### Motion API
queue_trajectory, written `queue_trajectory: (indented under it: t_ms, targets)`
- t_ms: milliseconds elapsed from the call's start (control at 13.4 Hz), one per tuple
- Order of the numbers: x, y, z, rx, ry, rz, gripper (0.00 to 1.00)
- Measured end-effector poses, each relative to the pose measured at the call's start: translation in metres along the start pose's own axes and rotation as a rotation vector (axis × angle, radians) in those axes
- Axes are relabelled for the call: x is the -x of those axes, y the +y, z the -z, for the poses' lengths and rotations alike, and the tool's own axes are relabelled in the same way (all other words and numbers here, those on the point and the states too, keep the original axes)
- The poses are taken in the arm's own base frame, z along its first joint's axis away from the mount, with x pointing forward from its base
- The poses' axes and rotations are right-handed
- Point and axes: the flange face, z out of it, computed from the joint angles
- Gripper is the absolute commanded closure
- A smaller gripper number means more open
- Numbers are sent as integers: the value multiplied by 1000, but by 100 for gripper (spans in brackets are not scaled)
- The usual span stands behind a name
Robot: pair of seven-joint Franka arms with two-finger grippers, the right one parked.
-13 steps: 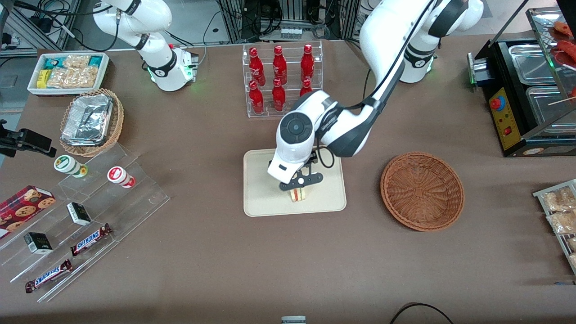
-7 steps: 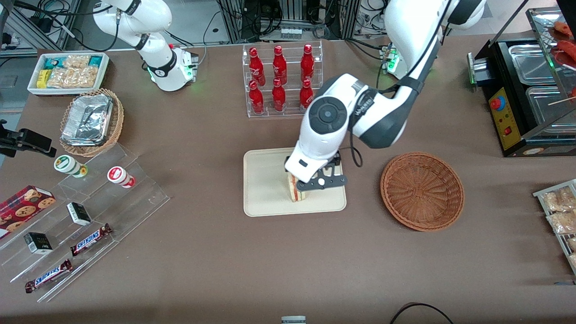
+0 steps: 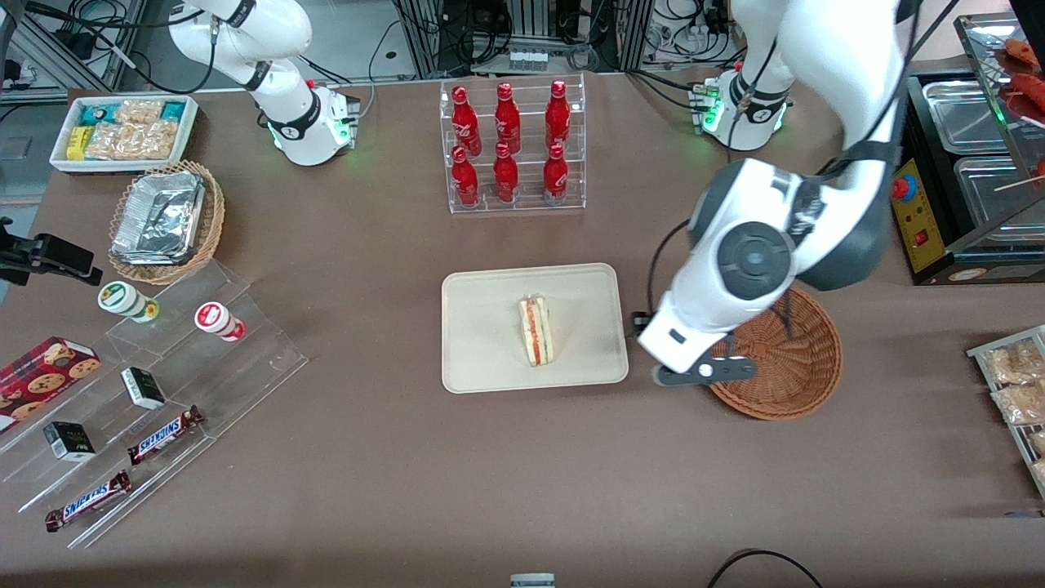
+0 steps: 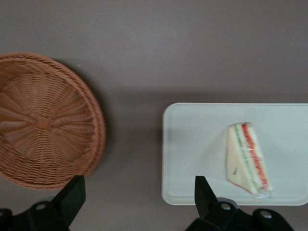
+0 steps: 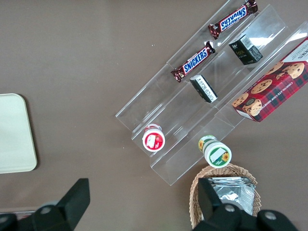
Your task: Place sandwich from basket to tray
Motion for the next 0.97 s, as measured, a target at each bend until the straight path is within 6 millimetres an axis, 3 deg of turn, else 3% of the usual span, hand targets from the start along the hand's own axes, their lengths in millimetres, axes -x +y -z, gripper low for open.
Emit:
queue_trajectory:
  t_ms: [372,744,967]
  targets:
    - [13,-85,19,-4,-23,-65,0]
    - [34,-128,43,-20,-40,-59,0]
    - [44,-154,68,-16,-37,-57,0]
